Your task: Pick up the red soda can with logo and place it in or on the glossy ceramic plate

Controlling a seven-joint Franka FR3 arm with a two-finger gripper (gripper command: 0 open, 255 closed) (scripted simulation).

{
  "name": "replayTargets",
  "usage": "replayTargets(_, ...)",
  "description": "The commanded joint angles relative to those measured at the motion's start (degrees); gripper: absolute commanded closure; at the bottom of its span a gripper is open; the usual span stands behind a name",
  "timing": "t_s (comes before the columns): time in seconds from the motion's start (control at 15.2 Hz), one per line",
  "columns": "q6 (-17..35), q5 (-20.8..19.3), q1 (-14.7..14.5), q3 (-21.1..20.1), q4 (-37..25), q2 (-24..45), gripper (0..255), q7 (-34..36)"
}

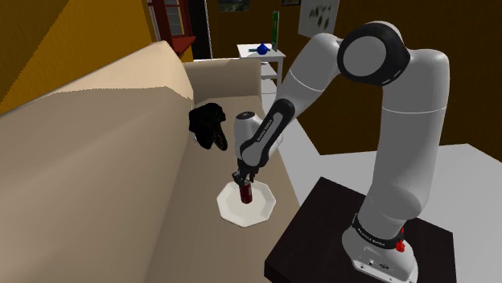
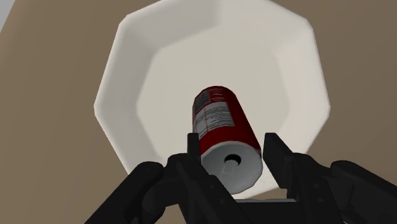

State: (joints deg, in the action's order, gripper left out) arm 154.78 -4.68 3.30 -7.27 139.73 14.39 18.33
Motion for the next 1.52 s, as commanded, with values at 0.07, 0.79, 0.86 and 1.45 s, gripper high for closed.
replayTargets(0.07,0.2,0.0,0.0,0.0,0.0,0.2,255,0.0)
replayTargets(0.79,-1.6,0.6,0.3,-0.3,0.1,-1.8,0,-0.5)
replayTargets(0.86,-3.5,1.2,0.5,-0.6,0.2,-3.8,0,-0.9)
replayTargets(1.45,-6.9,2.3,0.7,-1.0,0.1,-7.1,0,-1.7)
